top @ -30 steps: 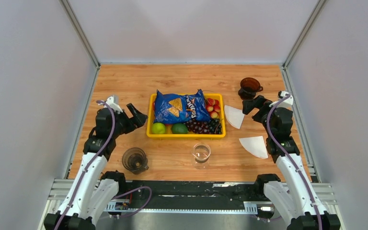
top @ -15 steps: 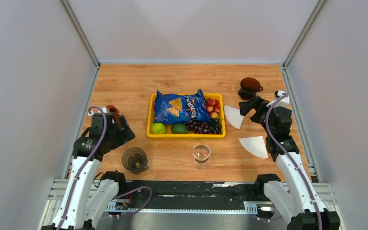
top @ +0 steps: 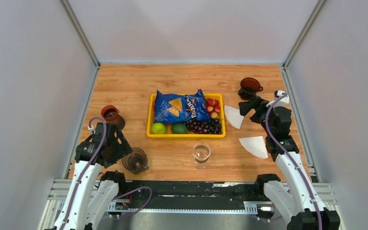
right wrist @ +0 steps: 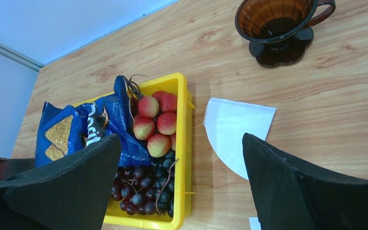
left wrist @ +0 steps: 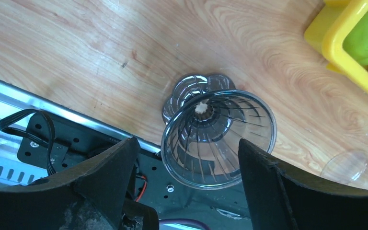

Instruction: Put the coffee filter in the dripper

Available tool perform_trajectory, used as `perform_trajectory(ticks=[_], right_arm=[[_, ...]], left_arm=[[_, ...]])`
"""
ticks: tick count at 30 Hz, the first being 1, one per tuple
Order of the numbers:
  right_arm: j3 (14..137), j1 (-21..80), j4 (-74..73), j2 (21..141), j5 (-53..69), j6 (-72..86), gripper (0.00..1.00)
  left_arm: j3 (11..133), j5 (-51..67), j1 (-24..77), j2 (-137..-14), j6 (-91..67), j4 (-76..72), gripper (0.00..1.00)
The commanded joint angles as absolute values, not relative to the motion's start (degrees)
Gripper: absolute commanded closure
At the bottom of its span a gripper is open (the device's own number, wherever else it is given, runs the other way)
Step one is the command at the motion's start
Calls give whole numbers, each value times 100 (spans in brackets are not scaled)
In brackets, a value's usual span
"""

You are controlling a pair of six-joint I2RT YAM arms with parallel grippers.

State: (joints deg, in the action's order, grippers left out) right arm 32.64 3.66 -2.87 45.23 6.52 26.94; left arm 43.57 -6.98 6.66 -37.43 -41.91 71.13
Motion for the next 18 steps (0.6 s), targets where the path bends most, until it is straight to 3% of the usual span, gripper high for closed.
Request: perform_trajectory(ticks=[1, 6, 18], right_arm=[[3313, 352, -179, 4559, 638, 2707, 0], [3306, 350, -200, 4523, 612, 2707, 0], [3309, 347, -229, 4443, 507, 2707, 0]], left_arm=[[4197, -636, 652, -3653, -4474, 7033, 16], [4104, -683, 651, -3659, -4711, 6907, 30], [3755, -955, 669, -3709, -5288, 6577, 38]])
